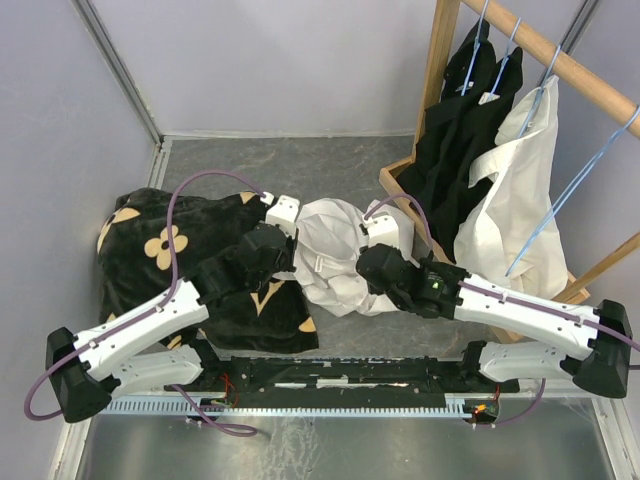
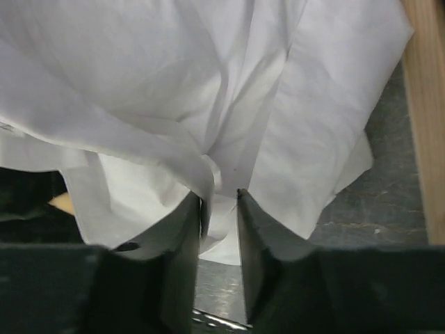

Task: Place the shirt on the hanger
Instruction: Adjust the shirt at the center of the board.

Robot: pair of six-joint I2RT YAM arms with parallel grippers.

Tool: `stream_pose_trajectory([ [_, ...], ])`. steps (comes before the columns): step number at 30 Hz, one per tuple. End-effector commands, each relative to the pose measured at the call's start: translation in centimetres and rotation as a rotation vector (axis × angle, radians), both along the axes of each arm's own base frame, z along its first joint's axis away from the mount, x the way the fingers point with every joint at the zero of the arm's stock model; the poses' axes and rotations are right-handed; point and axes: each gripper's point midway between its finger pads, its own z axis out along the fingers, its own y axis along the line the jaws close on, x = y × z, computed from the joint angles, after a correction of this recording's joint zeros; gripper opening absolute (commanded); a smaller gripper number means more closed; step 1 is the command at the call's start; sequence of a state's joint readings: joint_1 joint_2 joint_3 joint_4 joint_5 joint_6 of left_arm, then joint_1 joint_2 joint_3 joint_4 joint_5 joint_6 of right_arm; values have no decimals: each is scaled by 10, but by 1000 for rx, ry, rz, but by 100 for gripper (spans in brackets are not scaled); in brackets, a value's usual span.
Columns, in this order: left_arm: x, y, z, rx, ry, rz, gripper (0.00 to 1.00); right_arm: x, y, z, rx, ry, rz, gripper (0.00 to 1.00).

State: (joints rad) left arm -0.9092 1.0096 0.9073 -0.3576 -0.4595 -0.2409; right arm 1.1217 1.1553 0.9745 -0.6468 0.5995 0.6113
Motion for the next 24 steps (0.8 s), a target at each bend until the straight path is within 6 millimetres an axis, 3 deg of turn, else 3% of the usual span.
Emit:
stream_pose_trajectory([
  [1,-2,-3,18,-194,-5,55,3,8,20,13,170,-9,-71,40],
  [4,0,-4,20,-190,-10,57,3,10,24,10,168,-8,-70,48],
  [12,3,-8,19,-172,-11,50,3,6,26,0,161,24,-61,53],
  [24,7,-11,10,-146,3,58,3,-7,30,-47,293,113,-132,49],
])
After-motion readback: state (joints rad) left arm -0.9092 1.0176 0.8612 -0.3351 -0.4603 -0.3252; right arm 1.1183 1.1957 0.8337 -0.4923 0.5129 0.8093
